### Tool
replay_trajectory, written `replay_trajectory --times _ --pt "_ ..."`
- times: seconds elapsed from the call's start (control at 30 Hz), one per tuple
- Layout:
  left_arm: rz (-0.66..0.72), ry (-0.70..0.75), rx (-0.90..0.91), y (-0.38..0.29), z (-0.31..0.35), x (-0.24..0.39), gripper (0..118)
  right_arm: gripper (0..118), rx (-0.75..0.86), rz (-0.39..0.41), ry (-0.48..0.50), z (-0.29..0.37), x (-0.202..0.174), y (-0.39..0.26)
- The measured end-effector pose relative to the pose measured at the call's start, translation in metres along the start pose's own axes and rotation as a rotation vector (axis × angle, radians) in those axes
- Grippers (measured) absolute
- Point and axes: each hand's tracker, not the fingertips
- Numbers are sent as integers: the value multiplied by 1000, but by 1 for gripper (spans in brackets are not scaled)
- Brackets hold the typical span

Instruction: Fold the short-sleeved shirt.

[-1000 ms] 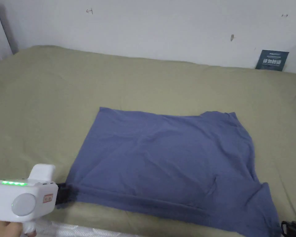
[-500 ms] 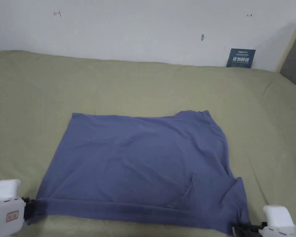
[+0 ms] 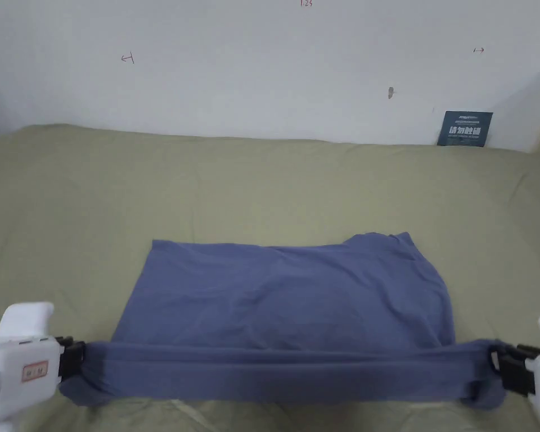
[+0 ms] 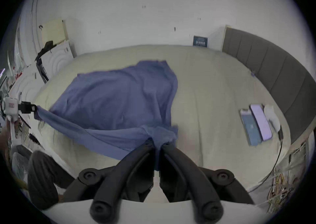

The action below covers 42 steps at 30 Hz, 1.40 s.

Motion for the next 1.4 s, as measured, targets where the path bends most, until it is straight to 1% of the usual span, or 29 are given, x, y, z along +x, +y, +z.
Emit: replay_trajectory --times 0.1,0.2,0.33,0.43,0.47,0.5,0.53,0.57,0.6,0.63,0.67,0.7,0.73,0.77,0.8,0.87,0.9,0.93,0.97,1.0,1.03,1.07,1.1,1.13,1.17,1.2,1.23,1.27,1.4 --pt "-25 15 -2 35 -24 5 2 3 5 8 -13 -34 -2 37" --pt "-15 21 -28 63 -57 5 2 3 -31 20 -36 -77 -2 61" --pt "-21 37 -72 85 -107 12 2 3 -119 20 -65 -132 -4 73" --pt "-41 52 -113 89 -136 19 2 3 -171 16 -79 -160 -5 73" --pt "-38 54 -121 90 -143 20 3 4 -183 10 -78 -166 -5 72" --pt "-36 53 -128 91 -154 17 10 5 -202 9 -76 -171 -4 71" --pt "-31 50 -127 90 -158 16 44 19 -201 9 -79 -174 -2 70" --pt "-19 38 -118 90 -159 15 73 39 -195 -1 -80 -174 0 69" --pt "-19 30 -102 88 -159 14 86 52 -187 -35 -65 -170 2 69" --pt "-6 27 -90 86 -155 13 86 52 -187 -62 -59 -166 4 69" --pt "-2 35 -94 84 -151 12 114 95 -190 -74 -55 -162 5 68" --pt "7 48 -64 81 -141 11 117 118 -188 -77 -49 -155 6 65" --pt "-1 56 -49 78 -129 9 117 108 -138 -74 -36 -132 2 66" --pt "1 59 -34 73 -119 5 117 105 -131 -81 -52 -120 2 65" --pt "9 63 -32 69 -109 3 116 107 -132 -83 -44 -126 11 57" --pt "30 96 -18 55 -84 0 114 111 -111 -93 -27 -107 12 44" --pt "48 117 4 46 -75 -4 107 110 -109 -96 -27 -98 11 37" --pt "52 112 0 38 -64 -5 69 97 -110 -95 -26 -86 10 28" --pt "52 105 0 31 -56 -4 21 67 -103 -95 -23 -77 8 21" --pt "54 99 -7 24 -51 -4 0 21 -99 -91 -21 -71 3 13" --pt "55 103 -19 16 -53 -9 0 0 -97 -83 -33 -69 -1 4" --pt "56 81 -47 11 -51 -9 0 0 -51 -64 -77 -65 2 0" --pt "64 45 -76 7 -49 -7 0 0 -98 -88 -34 -65 2 -5" --pt "68 18 -91 3 -47 -5 7 0 -133 -118 4 -66 2 -11" --pt "62 20 -102 -2 -53 -5 34 0 -144 -125 6 -66 0 -14" --pt "55 15 -108 -3 -56 -2 77 0 -129 -125 2 -64 2 -17" --pt "51 8 -126 -2 -63 1 118 0 -132 -117 -8 -64 1 -19" --pt "51 9 -154 -2 -72 3 118 0 -140 -114 -6 -65 1 -19" --pt "38 41 -166 3 -103 14 118 0 -156 -101 -4 -71 -1 -22"
